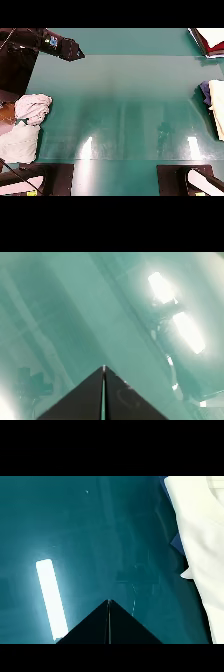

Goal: Fold the shirts.

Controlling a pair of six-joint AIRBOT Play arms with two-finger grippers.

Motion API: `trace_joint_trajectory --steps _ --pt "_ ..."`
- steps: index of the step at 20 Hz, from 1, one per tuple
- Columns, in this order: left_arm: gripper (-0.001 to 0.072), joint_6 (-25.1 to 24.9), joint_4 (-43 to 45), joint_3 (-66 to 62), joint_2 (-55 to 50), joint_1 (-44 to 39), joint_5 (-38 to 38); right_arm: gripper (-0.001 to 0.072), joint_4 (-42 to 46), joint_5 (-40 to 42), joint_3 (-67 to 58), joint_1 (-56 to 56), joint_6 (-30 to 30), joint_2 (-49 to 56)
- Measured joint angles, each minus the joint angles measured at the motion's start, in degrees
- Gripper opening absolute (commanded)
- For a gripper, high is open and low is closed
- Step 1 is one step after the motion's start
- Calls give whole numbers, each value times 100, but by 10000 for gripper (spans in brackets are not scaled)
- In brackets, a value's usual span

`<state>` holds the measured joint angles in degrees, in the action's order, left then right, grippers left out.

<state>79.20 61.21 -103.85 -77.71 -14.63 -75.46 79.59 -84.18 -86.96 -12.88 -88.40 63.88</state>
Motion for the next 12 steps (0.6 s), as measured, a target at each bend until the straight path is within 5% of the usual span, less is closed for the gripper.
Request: trace_joint_trajectory --steps 12 --pt "23 0 0 0 0 0 2 15 -4 -87 0 35 0 0"
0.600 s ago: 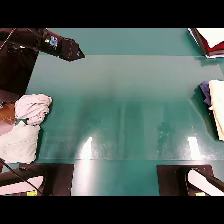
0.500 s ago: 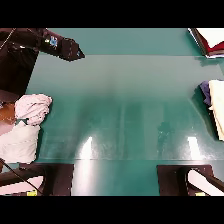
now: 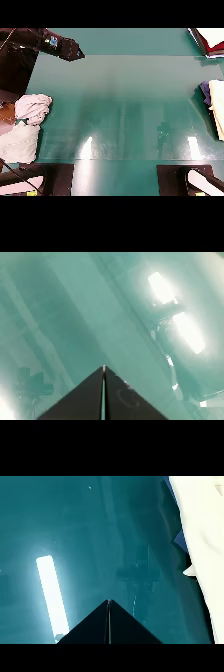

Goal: Fold the shirts.

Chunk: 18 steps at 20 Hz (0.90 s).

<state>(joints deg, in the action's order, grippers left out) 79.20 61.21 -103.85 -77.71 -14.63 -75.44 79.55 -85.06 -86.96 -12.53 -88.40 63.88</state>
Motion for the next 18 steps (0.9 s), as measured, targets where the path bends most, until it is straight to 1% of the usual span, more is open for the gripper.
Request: trace_joint_trajectory --steps 2,3,4,5,7,8,10,12,15,18 --pt "23 4 -24 0 0 0 50 15 0 -24 0 0 0 0" --pt "119 4 -24 0 0 0 90 15 0 -33 0 0 0 0" --pt "504 2 26 0 0 2 105 15 0 -39 0 0 0 0" --pt "711 2 184 0 0 4 101 15 0 -42 0 0 0 0" --pt "701 103 973 0 0 17 -48 15 0 -44 0 0 0 0" --pt "700 210 1580 20 0 22 -136 15 0 -44 0 0 0 0" --pt "700 520 2728 186 2 133 -286 15 0 -46 0 0 0 0" --pt "700 870 3469 601 2 411 -365 15 -2 -48 0 0 0 0" --pt "701 1169 3985 1624 -2 890 -278 15 -7 -48 0 0 0 0" --pt "700 1375 4249 2688 -2 1375 201 15 -7 -48 0 0 0 0"
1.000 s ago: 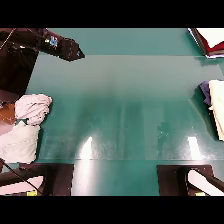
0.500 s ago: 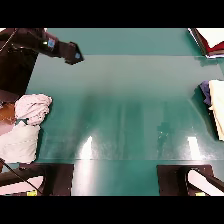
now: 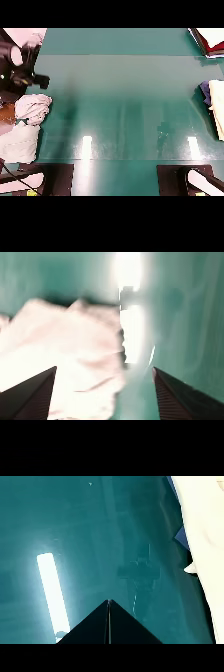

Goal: Fold the shirts.

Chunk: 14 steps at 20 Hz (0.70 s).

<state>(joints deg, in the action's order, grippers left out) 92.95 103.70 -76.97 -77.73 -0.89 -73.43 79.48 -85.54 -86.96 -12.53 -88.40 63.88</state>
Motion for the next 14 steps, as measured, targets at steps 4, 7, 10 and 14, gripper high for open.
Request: trace_joint_trajectory --steps 4,7,10,14 --pt "699 146 133 872 0 413 728 15 0 0 0 0 0 0" --pt "448 214 166 1119 2 544 1115 15 -2 0 0 0 0 0" --pt "22 251 166 1215 2 603 1325 14 -2 2 0 0 0 0" --pt "22 227 -7 896 20 619 1239 14 -26 2 0 0 0 0"
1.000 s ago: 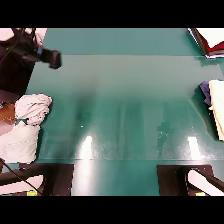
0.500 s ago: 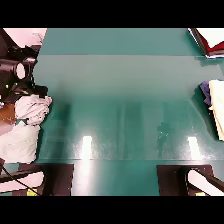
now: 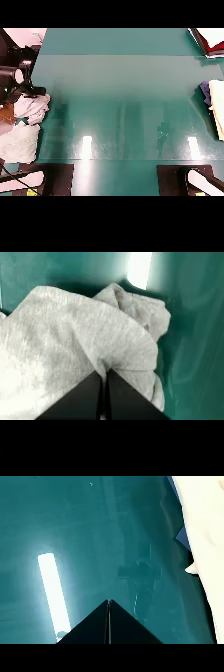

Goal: Fold the shirts.

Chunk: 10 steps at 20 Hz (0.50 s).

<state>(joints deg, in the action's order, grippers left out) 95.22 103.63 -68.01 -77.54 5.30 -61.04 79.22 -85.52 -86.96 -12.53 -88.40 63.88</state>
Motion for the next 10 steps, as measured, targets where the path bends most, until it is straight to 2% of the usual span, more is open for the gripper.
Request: trace_joint_trajectory --steps 3,7,10 --pt "21 -686 -839 -887 195 7 -164 15 -7 33 -17 0 0 0" --pt "21 -2277 -3366 -2544 656 -9 -662 15 -20 105 -275 0 -2 0" --pt "21 -2983 -4905 -3458 905 -345 -1010 15 -22 133 -667 0 -2 0"
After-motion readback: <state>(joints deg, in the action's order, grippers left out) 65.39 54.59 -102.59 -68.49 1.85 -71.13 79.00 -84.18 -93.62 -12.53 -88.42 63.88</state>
